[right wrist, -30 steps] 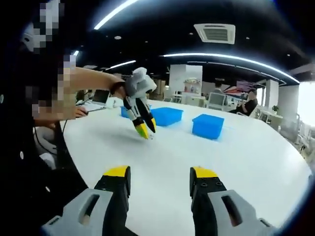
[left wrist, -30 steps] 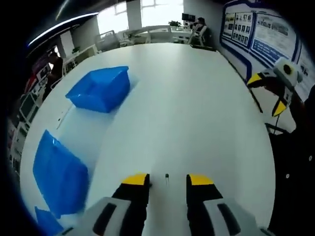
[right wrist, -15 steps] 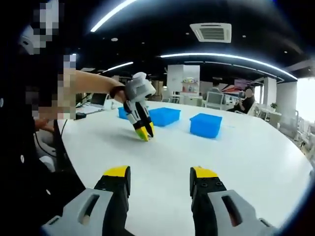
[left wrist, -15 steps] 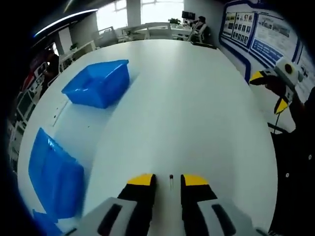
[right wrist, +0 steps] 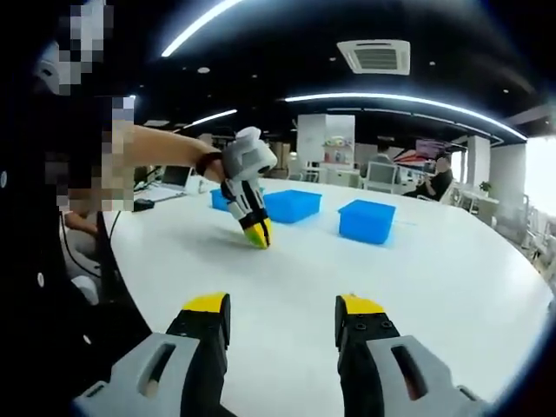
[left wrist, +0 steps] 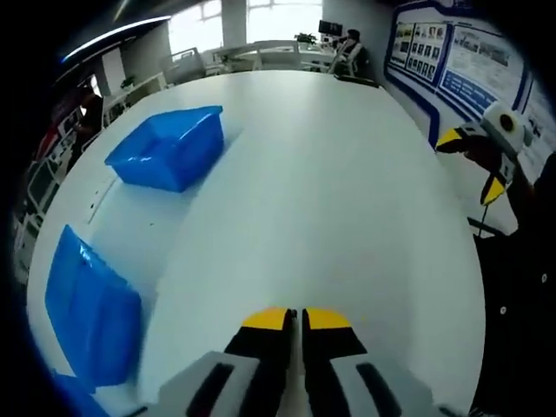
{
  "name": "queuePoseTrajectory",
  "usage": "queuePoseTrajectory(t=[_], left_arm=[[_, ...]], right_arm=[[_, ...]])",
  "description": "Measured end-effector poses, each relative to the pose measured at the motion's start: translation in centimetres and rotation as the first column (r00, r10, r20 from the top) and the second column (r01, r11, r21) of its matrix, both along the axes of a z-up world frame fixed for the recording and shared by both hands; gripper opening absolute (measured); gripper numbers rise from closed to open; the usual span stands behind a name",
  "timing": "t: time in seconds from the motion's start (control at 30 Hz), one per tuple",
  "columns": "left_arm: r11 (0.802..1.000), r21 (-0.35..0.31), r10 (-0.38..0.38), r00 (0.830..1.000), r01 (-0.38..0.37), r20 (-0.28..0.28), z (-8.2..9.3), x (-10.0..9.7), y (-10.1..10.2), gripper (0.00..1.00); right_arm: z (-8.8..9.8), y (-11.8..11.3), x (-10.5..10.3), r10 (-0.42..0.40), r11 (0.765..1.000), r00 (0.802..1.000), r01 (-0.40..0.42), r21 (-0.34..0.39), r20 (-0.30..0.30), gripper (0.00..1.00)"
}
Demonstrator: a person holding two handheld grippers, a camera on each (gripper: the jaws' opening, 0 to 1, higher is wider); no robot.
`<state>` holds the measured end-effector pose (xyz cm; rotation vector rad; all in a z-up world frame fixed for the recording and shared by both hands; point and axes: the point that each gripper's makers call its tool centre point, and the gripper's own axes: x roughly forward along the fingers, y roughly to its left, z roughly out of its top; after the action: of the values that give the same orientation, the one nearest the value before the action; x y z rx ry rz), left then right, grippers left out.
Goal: Pick up the resistors one by one and place each resistor into its matching bin, sorting the parts by color and model until every resistor is separated into the correct bin for its type
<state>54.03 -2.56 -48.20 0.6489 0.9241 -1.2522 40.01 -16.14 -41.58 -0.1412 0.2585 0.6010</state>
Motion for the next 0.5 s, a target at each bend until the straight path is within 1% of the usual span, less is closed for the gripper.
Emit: queuePoseTrajectory(t=[0.07, 0.17, 0.3, 0.37, 0.4, 0.43, 0.47, 0.5], left_arm=[[1.000, 0.001, -0.001, 1.000, 0.001, 0.010, 0.0, 0.0, 0.0, 0.05], [1.000, -0.009, 0.012, 1.000, -0.012, 0.002, 0.0, 0.1, 0.1, 0.05], [0.999, -0.040, 0.033, 0.999, -0.033, 0.002, 0.0, 0.1, 0.1, 0.05], [0.993, -0.095, 0.066, 0.998, -0.066, -0.005, 0.2, -0.1, 0.2, 0.05], [0.987, -0.139, 0.079, 0.997, -0.078, 0.000, 0.5, 0.0, 0.0, 0.05], [0.980, -0.165, 0.113, 0.994, -0.113, -0.006, 0.9, 0.1, 0.2, 0.05], [0.971, -0.210, 0.117, 0.993, -0.113, 0.003, 1.6, 0.1, 0.1, 0.05], [0.951, -0.285, 0.131, 0.991, -0.123, 0.012, 2.6, 0.0, -0.3, 0.05]], right_arm=[[0.0, 0.0, 0.0, -0.002, 1.000, 1.000, 0.002, 0.001, -0.001, 0.50], [0.0, 0.1, -0.1, 0.005, 1.000, 1.000, -0.005, 0.000, -0.001, 0.50], [0.1, 0.3, -0.2, 0.009, 1.000, 1.000, -0.009, 0.000, 0.000, 0.50], [0.2, 0.3, -0.2, 0.010, 1.000, 1.000, -0.010, -0.001, 0.001, 0.50], [0.2, 0.3, -0.2, 0.010, 1.000, 1.000, -0.010, -0.001, 0.002, 0.50], [0.3, 0.4, -0.2, 0.011, 1.000, 1.000, -0.011, 0.001, 0.003, 0.50], [0.4, 0.4, -0.2, 0.011, 1.000, 1.000, -0.011, 0.000, 0.005, 0.50], [0.5, 0.5, -0.1, 0.011, 1.000, 1.000, -0.011, -0.001, 0.007, 0.50]])
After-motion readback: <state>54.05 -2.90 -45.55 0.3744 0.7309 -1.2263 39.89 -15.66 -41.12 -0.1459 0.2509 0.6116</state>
